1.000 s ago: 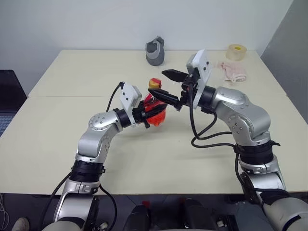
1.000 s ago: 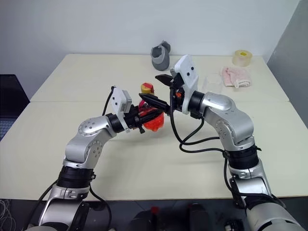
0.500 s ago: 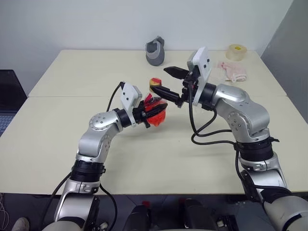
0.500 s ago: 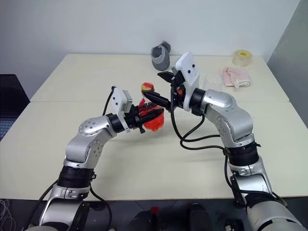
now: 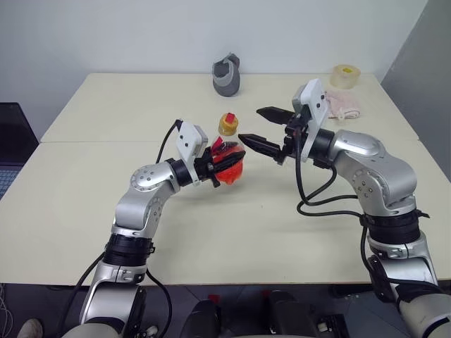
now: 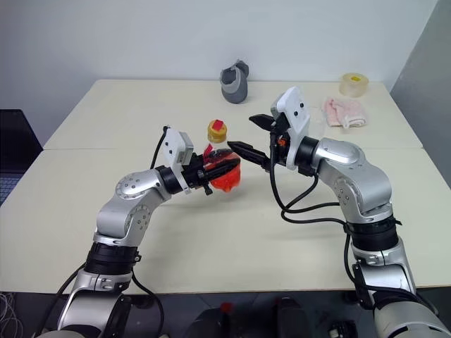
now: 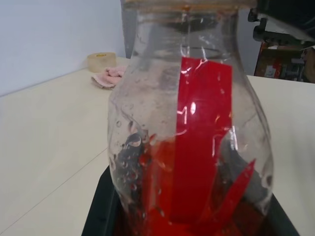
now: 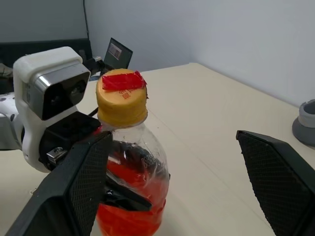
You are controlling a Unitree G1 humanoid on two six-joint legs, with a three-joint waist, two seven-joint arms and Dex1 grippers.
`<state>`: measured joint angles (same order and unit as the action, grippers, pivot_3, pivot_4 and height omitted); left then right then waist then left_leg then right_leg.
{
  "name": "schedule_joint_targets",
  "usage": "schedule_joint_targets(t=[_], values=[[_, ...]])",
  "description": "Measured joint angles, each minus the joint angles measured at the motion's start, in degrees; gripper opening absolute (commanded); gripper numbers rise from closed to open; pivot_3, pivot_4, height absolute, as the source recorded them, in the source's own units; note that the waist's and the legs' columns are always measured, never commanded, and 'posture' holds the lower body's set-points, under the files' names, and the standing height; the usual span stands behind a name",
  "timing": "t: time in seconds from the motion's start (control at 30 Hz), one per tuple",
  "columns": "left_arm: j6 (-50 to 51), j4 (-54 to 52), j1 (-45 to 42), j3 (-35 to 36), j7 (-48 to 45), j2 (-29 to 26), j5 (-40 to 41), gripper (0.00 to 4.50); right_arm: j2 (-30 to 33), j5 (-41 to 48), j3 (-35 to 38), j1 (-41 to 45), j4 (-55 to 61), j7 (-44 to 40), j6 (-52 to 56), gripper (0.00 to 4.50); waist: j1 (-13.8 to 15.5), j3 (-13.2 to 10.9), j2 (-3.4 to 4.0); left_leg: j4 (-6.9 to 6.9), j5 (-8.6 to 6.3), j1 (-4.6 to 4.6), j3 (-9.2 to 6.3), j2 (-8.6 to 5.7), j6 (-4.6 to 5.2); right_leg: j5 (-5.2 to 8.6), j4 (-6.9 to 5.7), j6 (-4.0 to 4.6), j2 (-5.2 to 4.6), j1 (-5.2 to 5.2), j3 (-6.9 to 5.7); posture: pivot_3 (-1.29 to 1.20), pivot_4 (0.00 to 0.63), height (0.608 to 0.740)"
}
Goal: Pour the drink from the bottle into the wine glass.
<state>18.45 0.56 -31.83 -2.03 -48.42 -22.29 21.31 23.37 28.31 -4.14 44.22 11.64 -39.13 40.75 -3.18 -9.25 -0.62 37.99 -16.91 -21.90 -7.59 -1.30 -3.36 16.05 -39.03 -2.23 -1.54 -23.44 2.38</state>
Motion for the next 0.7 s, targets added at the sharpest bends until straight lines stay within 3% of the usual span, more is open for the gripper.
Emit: schedule_joint_targets(t=[0.7], values=[[-0.23, 0.40, -0.54, 0.00, 0.08, 0.07, 0.00, 1.42, -9.30, 6.78, 1.70, 3.01, 0.72, 5.46, 5.72, 4.29, -0.01, 0.00, 0.00, 0.00, 0.02, 0.01, -0.02, 0.00, -0.04, 0.00, -0.01, 0.00, -0.02, 0.00, -0.01, 0.00, 0.150, 0.740]])
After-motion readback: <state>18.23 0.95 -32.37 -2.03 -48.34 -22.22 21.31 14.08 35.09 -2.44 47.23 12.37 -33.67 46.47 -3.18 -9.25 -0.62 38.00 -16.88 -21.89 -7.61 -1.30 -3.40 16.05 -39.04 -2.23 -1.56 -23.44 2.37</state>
